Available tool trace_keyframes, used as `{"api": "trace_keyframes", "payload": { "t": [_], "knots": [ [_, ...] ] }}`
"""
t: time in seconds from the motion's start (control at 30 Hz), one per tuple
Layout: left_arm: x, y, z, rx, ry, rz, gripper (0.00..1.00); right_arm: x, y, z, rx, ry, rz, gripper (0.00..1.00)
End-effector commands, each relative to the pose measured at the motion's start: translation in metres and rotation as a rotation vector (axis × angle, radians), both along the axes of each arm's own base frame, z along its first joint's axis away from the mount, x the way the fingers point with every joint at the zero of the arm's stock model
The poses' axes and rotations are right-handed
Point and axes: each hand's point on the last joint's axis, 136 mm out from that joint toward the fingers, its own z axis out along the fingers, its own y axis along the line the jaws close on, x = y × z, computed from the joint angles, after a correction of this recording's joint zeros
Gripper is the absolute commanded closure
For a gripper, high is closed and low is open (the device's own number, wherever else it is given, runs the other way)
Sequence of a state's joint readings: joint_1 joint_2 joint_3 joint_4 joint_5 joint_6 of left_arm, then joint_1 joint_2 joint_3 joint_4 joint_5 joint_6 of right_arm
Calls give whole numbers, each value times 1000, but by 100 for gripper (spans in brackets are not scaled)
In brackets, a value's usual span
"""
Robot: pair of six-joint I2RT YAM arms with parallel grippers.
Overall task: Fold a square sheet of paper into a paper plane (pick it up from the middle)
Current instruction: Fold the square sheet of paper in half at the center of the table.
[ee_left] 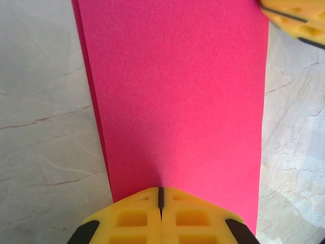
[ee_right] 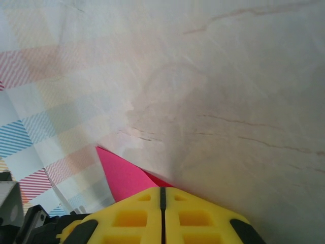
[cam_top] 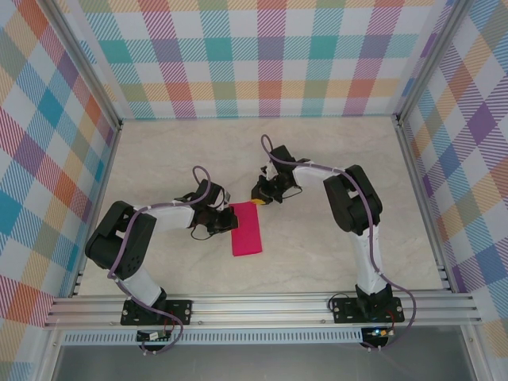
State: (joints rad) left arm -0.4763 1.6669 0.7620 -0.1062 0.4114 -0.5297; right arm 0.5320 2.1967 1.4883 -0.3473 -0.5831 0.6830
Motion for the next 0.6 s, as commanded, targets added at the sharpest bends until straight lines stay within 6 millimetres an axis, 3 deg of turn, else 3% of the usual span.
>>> {"api": "trace_keyframes", "payload": {
  "t": [0.0,0.4,0.57],
  "knots": [
    [-44,36,-52,188,170,12,100,1,2,18,-24,-49,31,93],
    [-43,35,-52,186,172,12,100,-12,-11,-29,-163,33,28,94],
    [-45,38,-51,193,172,16,100,-10,-18,-28,-199,28,-5,94]
  ]
}}
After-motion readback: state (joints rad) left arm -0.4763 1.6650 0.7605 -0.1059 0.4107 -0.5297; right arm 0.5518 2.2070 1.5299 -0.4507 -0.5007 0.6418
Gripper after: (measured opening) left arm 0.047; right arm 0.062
